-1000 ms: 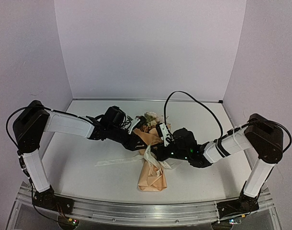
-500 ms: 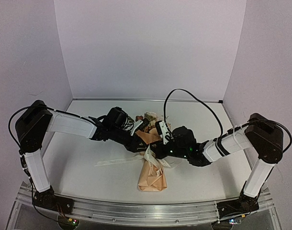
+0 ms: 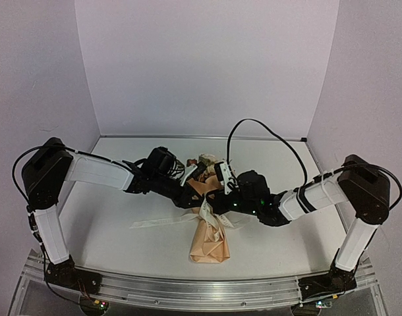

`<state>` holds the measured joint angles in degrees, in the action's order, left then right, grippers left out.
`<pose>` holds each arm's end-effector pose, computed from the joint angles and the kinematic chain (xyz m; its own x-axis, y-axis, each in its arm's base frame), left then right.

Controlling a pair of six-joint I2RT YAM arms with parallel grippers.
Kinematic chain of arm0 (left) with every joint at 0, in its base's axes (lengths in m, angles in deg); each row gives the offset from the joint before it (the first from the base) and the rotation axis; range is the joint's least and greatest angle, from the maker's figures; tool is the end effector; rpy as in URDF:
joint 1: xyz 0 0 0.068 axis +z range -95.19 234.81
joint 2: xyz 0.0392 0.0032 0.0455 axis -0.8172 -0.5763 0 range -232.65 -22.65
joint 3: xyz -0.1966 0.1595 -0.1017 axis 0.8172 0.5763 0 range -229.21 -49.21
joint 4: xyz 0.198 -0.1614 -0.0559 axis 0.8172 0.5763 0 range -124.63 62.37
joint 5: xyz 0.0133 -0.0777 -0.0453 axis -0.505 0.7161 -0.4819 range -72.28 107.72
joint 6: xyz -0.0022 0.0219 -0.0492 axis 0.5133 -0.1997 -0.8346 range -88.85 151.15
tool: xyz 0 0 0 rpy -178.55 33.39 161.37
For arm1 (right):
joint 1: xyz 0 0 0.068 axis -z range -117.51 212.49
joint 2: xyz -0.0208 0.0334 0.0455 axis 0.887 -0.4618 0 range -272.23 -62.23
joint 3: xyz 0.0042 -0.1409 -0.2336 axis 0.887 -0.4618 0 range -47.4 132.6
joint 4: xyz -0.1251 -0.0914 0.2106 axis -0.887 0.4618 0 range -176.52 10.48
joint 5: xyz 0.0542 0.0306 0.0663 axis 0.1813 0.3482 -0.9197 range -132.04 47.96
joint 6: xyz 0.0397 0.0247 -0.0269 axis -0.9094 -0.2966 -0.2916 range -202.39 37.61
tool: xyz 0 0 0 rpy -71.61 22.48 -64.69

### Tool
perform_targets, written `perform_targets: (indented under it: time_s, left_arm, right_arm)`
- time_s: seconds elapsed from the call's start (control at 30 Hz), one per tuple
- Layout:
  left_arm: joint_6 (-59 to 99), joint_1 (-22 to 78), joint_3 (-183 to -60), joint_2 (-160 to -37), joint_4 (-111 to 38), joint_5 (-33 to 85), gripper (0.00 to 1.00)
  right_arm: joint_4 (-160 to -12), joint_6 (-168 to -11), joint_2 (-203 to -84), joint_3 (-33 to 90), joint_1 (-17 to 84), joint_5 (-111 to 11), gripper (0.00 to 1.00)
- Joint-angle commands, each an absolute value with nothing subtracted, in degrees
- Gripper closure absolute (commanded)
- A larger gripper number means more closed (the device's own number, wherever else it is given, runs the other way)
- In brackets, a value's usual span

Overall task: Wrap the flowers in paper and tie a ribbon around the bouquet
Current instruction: Cross the half-tied ribbon over the folded bouquet.

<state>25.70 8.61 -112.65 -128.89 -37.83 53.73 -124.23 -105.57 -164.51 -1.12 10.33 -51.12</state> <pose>0.2573 -0.2985 0.1790 -0.5246 0.4359 -0.7313 0.8513 0.2757 -0.4464 0.2205 0.2929 0.1676 -0.5200 -0.0360 -0.8534 -0.7257 0.5454 0.4193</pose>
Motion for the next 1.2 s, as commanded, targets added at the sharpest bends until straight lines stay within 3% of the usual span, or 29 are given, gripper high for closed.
perform_targets:
  time_s: [0.0,0.2,0.7,1.17]
  left_arm:
    - [26.08,8.40,-114.96,-129.57,-41.76,54.17,0.81]
    - [25.02,8.40,-114.04,-128.92,-43.20,53.12,1.00]
    - [21.80,6.67,-108.33,-122.51,-47.54,41.70,1.00]
    - [21.93,6.14,-107.17,-121.41,-47.65,41.02,1.00]
  right_arm:
    - [-126.33,-105.70,-164.52,-0.52,10.13,-51.02,1.00]
    - [-126.26,-106.11,-163.74,-1.35,10.12,-51.03,1.00]
    - [-116.19,-108.60,-154.95,-5.91,10.17,-45.38,0.70]
    - [-80.91,-108.32,-141.62,-3.46,8.46,-48.33,0.55]
